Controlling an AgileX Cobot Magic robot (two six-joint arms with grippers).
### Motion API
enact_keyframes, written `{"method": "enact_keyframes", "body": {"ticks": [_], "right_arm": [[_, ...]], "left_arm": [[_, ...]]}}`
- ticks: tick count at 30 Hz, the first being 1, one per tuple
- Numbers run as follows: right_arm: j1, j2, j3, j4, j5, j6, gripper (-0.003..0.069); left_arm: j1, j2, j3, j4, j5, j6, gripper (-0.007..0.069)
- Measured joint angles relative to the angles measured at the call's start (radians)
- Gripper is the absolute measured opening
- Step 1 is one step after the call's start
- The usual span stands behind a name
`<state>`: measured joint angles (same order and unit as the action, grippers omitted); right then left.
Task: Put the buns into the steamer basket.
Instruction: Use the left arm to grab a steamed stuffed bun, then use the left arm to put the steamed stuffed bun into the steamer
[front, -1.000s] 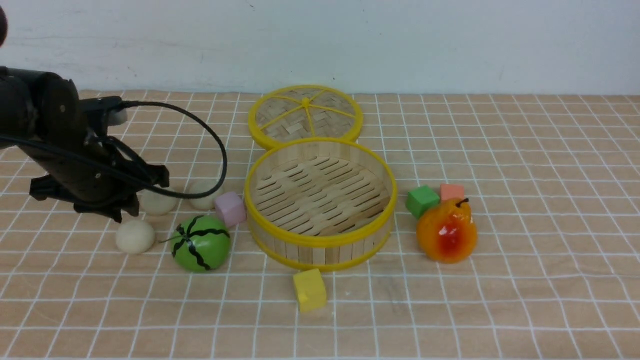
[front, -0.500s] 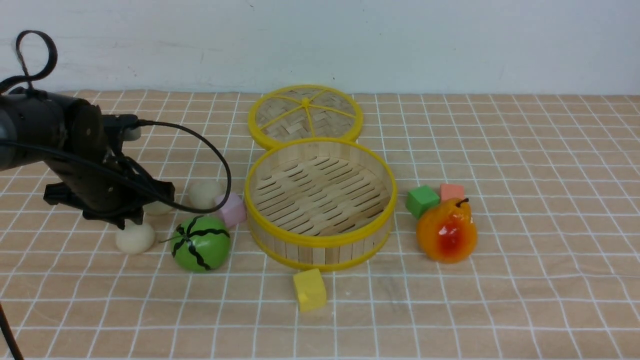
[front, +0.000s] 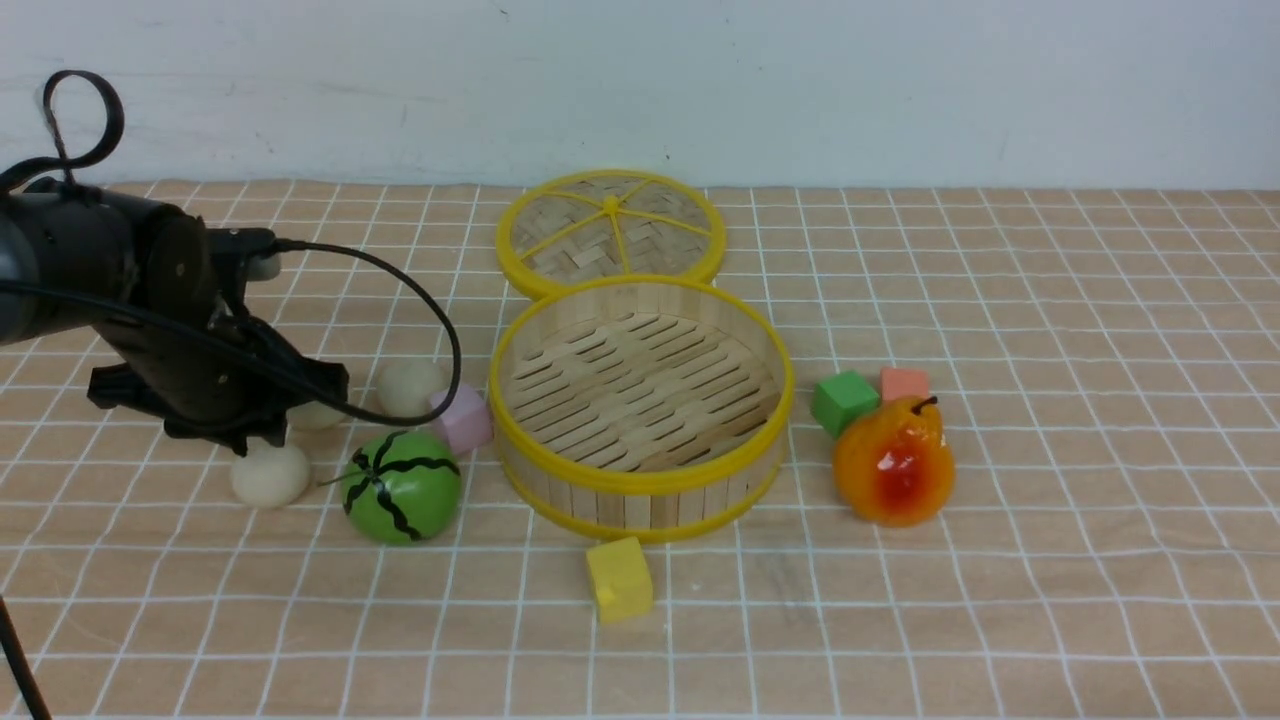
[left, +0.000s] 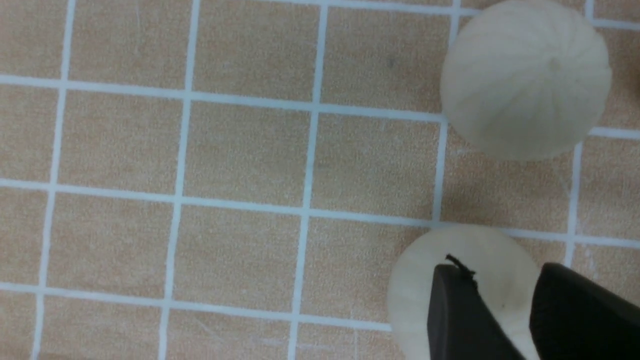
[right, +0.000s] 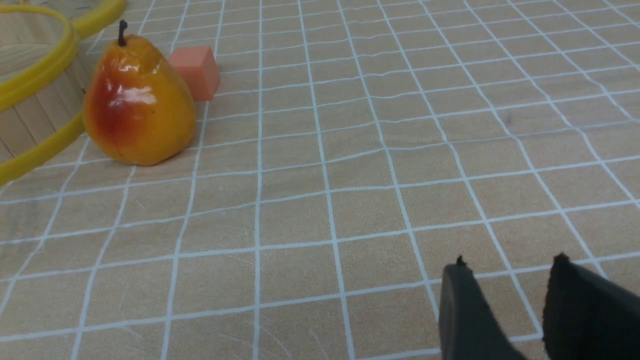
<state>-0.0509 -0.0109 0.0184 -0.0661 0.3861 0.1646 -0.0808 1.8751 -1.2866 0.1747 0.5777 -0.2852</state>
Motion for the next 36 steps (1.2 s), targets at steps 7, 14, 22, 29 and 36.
{"method": "enact_keyframes", "body": {"ticks": [7,14,22,29,36], "right_arm": [[0.0,0.0,0.0,0.0,0.0,0.0,0.0241],[0.0,0.0,0.0,0.0,0.0,0.0,0.0241],[0.0,0.0,0.0,0.0,0.0,0.0,0.0241],[0.0,0.0,0.0,0.0,0.0,0.0,0.0241],[0.0,0.0,0.0,0.0,0.0,0.0,0.0241]], "left_arm": [[0.0,0.022,0.0,0.001,0.002,0.0,0.0228],[0.0,0.051,-0.002,-0.004,0.014,0.0,0.0216],[0.0,0.051,-0.008,-0.034,0.02,0.011,-0.0008],[0.0,-0.022,-0.013,-0.106,0.098,0.003,-0.0012],[-0.017,-0.167,-0.102,-0.261,0.184,0.128,-0.0012]]}}
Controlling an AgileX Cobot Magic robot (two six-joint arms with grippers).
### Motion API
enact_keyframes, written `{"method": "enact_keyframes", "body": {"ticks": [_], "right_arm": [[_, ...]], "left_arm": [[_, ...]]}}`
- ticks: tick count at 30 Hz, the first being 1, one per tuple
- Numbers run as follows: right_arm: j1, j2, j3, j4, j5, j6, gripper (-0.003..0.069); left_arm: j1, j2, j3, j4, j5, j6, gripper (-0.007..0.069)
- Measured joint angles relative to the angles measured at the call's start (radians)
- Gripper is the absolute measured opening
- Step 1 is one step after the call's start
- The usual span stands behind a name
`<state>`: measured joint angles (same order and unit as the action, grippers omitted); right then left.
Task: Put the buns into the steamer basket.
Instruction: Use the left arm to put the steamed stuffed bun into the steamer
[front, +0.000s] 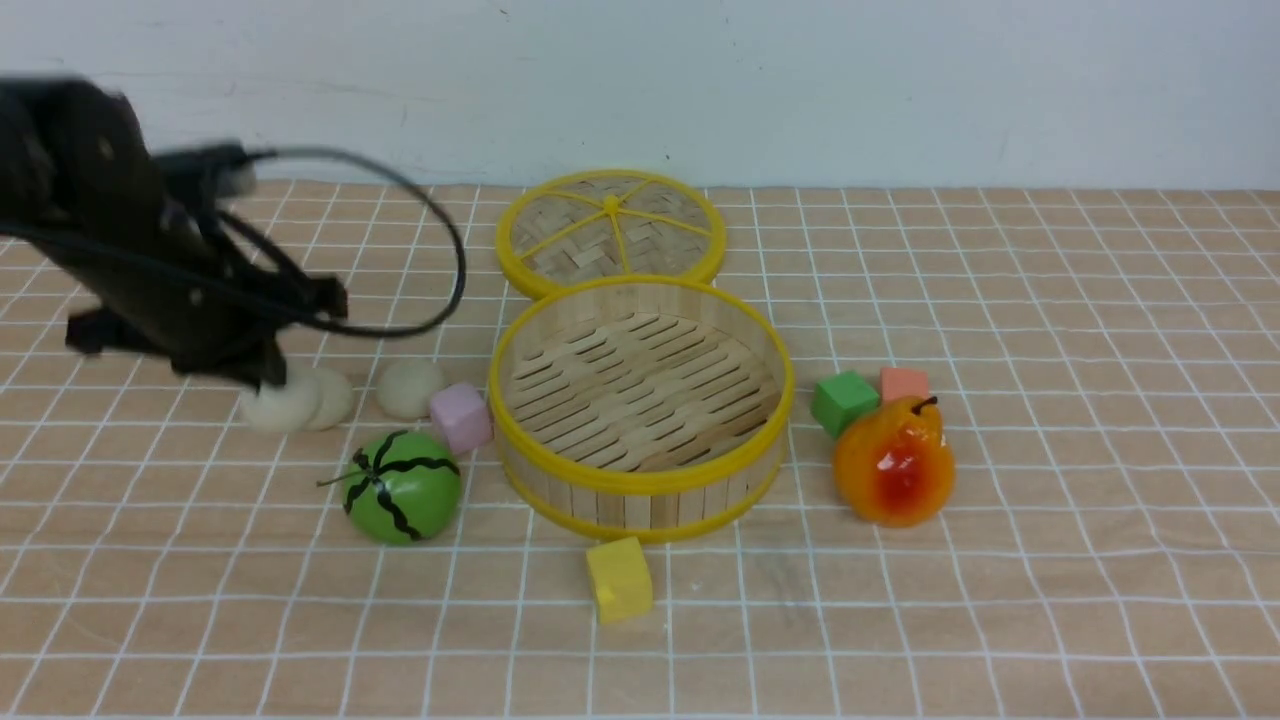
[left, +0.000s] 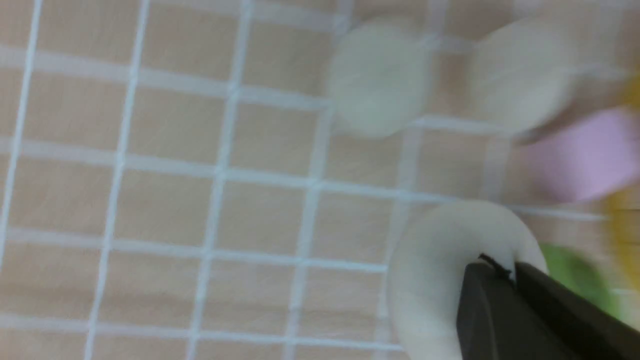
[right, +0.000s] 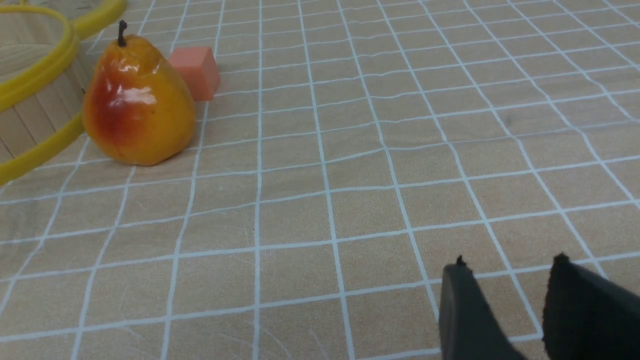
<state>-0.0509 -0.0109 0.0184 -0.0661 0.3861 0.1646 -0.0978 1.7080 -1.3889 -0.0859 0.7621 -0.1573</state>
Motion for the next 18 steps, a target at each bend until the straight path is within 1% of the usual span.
{"method": "enact_keyframes", "body": {"ticks": [2,4,6,7,11,12,16,18], "right_arm": [[0.0,0.0,0.0,0.0,0.0,0.0,0.0241],[0.0,0.0,0.0,0.0,0.0,0.0,0.0241],[0.0,0.0,0.0,0.0,0.0,0.0,0.0241],[0.0,0.0,0.0,0.0,0.0,0.0,0.0241],[0.0,0.0,0.0,0.0,0.0,0.0,0.0241],[0.0,0.0,0.0,0.0,0.0,0.0,0.0241],[0.0,0.0,0.0,0.0,0.0,0.0,0.0241],[0.0,0.0,0.0,0.0,0.0,0.0,0.0241]], "left_arm": [[-0.021,-0.008,-0.026,-0.035,0.007,0.042,-0.0012],[-0.071,-0.005,-0.062,-0.1,0.019,0.096,-0.0012],[-0.133,0.012,-0.095,-0.127,0.014,0.12,-0.0012],[-0.144,0.015,-0.098,-0.131,0.012,0.124,-0.0012],[-0.262,0.1,-0.16,-0.155,-0.055,0.126,-0.0012],[-0.266,0.104,-0.161,-0.156,-0.059,0.126,-0.0012],[-0.34,0.203,-0.171,-0.166,-0.135,0.126,-0.0008],[-0.352,0.236,-0.171,-0.166,-0.151,0.126,-0.0005]]}}
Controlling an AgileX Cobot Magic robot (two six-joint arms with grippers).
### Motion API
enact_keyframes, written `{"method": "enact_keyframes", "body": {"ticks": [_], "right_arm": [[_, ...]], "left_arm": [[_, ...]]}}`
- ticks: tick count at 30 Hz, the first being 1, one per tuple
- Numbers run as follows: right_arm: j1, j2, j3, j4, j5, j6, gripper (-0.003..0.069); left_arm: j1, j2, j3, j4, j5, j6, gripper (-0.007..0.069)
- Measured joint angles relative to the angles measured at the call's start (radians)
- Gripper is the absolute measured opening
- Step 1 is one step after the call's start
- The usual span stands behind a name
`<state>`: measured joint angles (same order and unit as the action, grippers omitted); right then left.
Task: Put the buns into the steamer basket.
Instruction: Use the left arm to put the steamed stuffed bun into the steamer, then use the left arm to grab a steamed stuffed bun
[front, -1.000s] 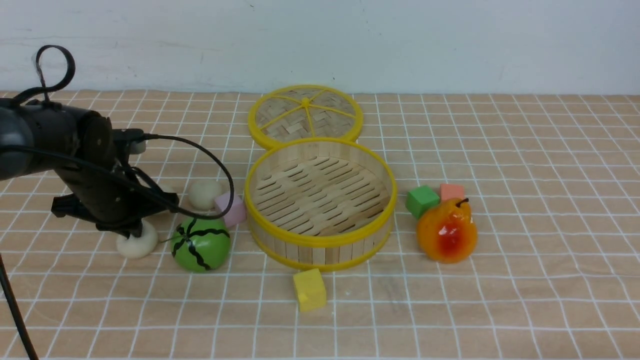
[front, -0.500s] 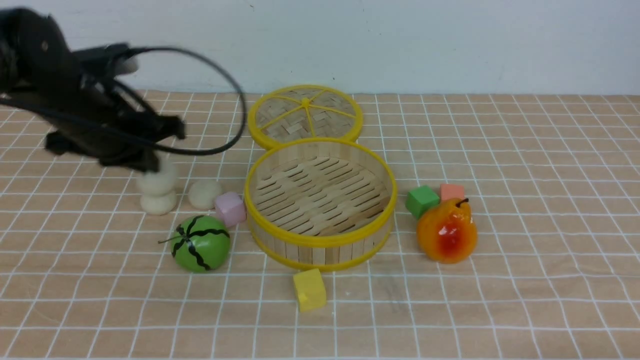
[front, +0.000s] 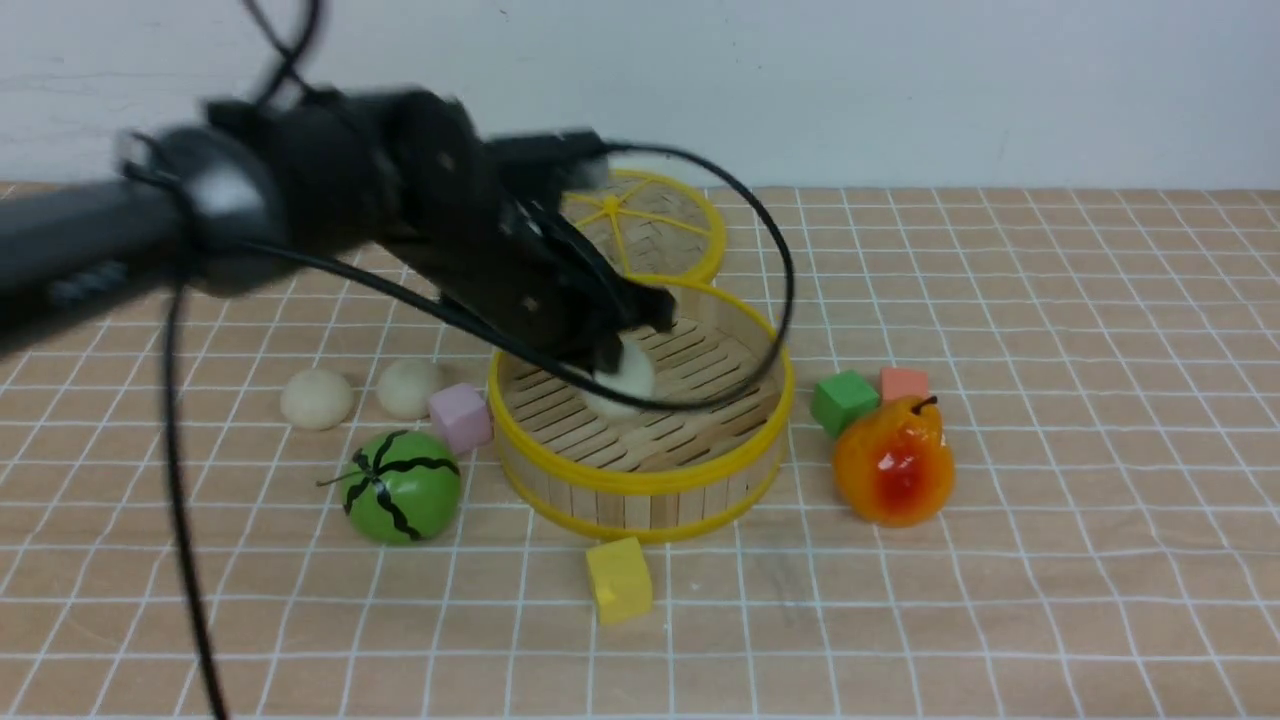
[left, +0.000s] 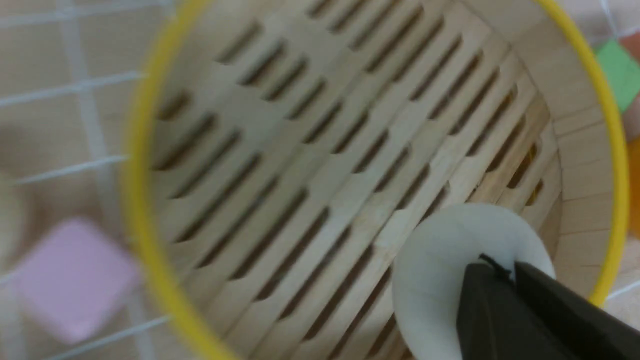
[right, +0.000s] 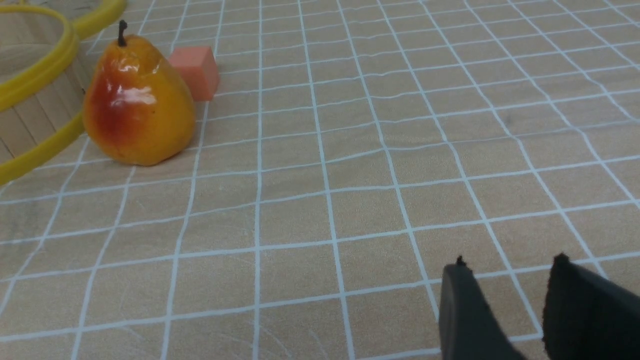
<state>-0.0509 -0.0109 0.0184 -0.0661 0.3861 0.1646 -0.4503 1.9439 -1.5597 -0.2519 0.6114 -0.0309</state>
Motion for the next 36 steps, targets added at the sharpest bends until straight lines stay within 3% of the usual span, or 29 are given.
{"method": "enact_keyframes", "body": {"ticks": [8,11,15,21,25,30,36], "right_arm": [[0.0,0.0,0.0,0.0,0.0,0.0,0.0241],[0.0,0.0,0.0,0.0,0.0,0.0,0.0241],[0.0,0.0,0.0,0.0,0.0,0.0,0.0241],[0.0,0.0,0.0,0.0,0.0,0.0,0.0241],[0.0,0.0,0.0,0.0,0.0,0.0,0.0241],[0.0,0.0,0.0,0.0,0.0,0.0,0.0241],[0.0,0.0,0.0,0.0,0.0,0.0,0.0241]], "left_arm": [[-0.017,0.089,0.0,-0.006,-0.035,-0.01,0.0062],[-0.017,0.088,-0.002,-0.006,-0.042,-0.015,0.0129],[-0.017,0.069,-0.003,-0.004,-0.028,-0.018,0.03],[-0.002,-0.031,-0.015,0.067,0.014,-0.018,0.0433],[0.067,-0.106,-0.032,0.093,0.022,-0.019,0.0447],[0.239,-0.113,-0.038,0.109,0.073,-0.084,0.0433],[0.293,-0.036,-0.037,0.106,0.068,-0.091,0.0363]]}}
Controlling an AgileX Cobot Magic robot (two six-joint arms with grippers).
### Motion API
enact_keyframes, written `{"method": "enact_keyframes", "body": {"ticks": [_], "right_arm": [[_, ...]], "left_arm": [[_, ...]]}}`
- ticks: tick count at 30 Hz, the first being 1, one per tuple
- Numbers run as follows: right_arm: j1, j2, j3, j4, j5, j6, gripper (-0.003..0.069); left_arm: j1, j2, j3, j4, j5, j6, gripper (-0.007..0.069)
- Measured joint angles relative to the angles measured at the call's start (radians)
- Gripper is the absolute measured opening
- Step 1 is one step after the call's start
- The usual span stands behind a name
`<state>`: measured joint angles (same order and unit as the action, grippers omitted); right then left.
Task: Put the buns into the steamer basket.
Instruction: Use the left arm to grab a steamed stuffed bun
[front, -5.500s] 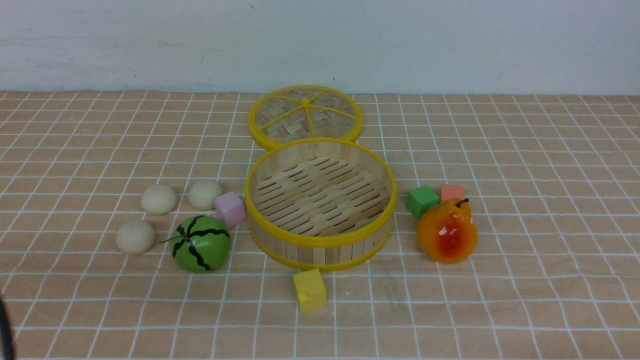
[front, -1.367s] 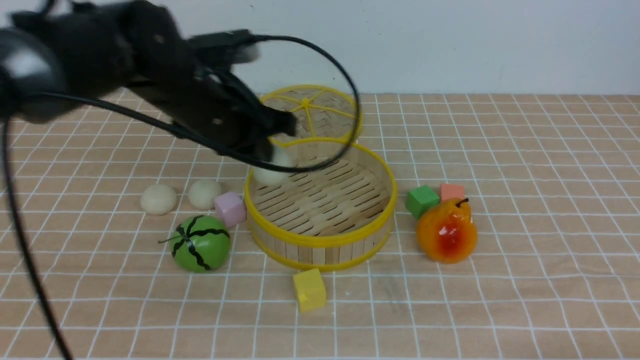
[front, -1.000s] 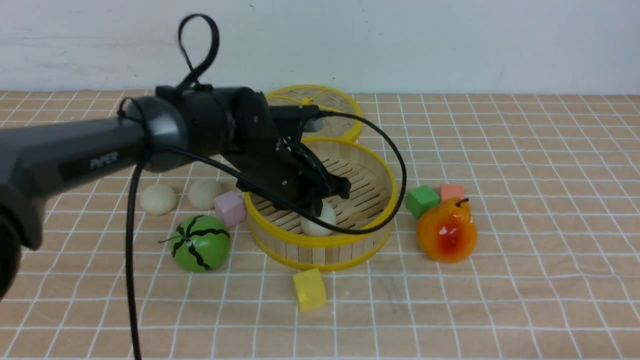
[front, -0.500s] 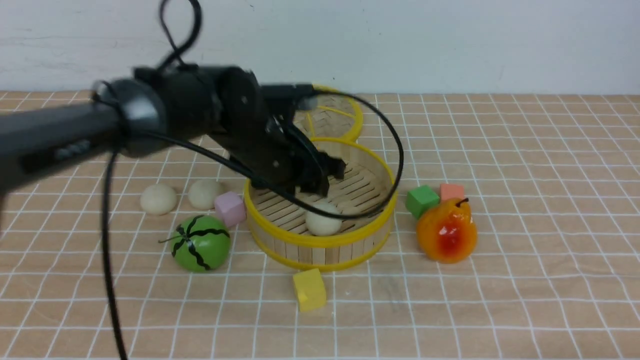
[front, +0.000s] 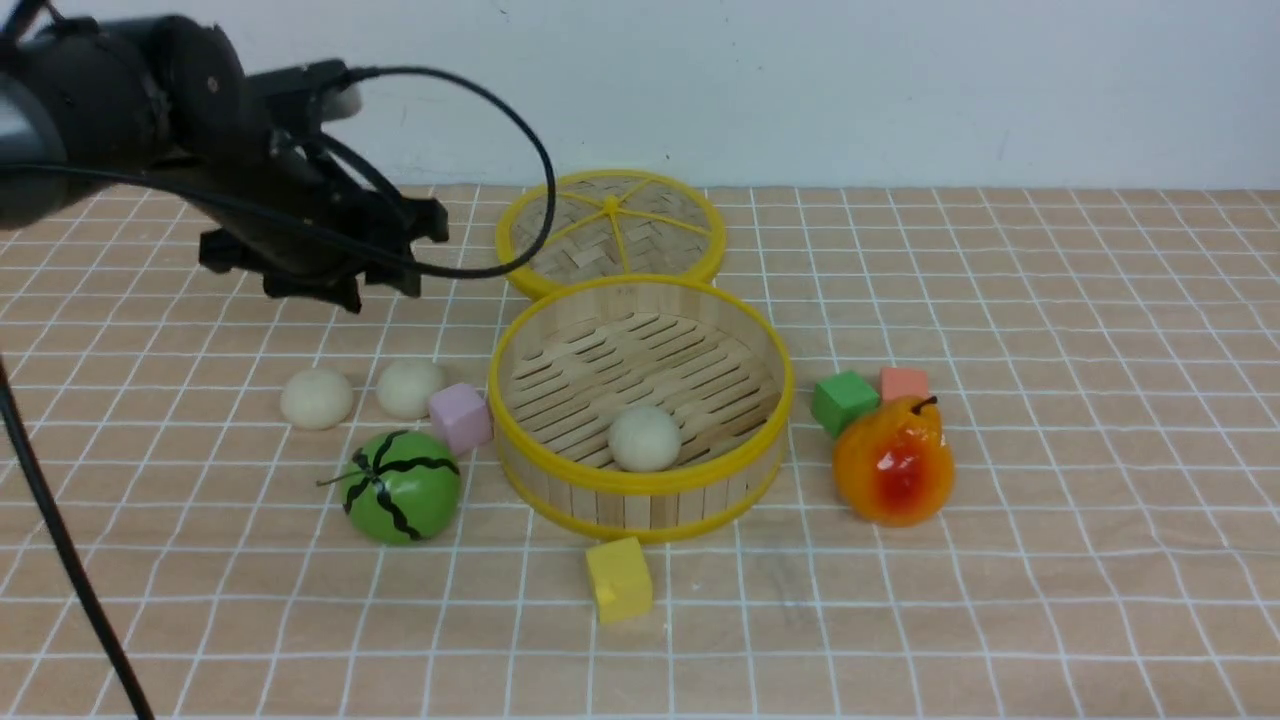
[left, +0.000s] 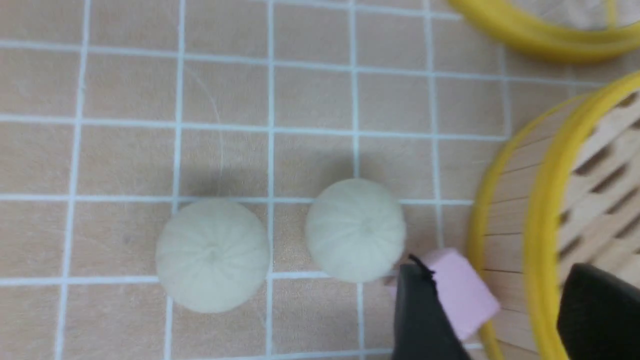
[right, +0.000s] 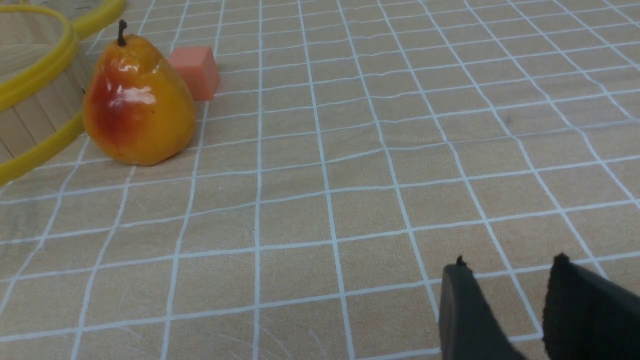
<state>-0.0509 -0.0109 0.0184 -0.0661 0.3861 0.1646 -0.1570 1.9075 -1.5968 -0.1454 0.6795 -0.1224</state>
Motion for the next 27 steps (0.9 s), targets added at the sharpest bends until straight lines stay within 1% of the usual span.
{"method": "enact_keyframes", "body": {"ticks": [1,3,12,15,20,24,27], "right_arm": [[0.0,0.0,0.0,0.0,0.0,0.0,0.0241],[0.0,0.0,0.0,0.0,0.0,0.0,0.0241],[0.0,0.0,0.0,0.0,0.0,0.0,0.0241],[0.0,0.0,0.0,0.0,0.0,0.0,0.0241],[0.0,0.0,0.0,0.0,0.0,0.0,0.0241],[0.0,0.0,0.0,0.0,0.0,0.0,0.0241],[0.0,0.0,0.0,0.0,0.0,0.0,0.0241]], "left_arm": [[0.0,0.031,0.0,-0.005,-0.016,-0.002,0.0335],[0.0,0.067,0.0,-0.007,-0.033,-0.002,0.0314],[0.0,0.17,-0.077,-0.006,-0.027,-0.004,0.0304],[0.0,0.197,-0.112,0.016,-0.008,-0.021,0.0304],[0.0,0.24,-0.134,0.078,0.009,-0.089,0.0304],[0.0,0.257,-0.136,0.091,0.011,-0.103,0.0304],[0.0,0.265,-0.137,0.092,0.011,-0.105,0.0283]]}}
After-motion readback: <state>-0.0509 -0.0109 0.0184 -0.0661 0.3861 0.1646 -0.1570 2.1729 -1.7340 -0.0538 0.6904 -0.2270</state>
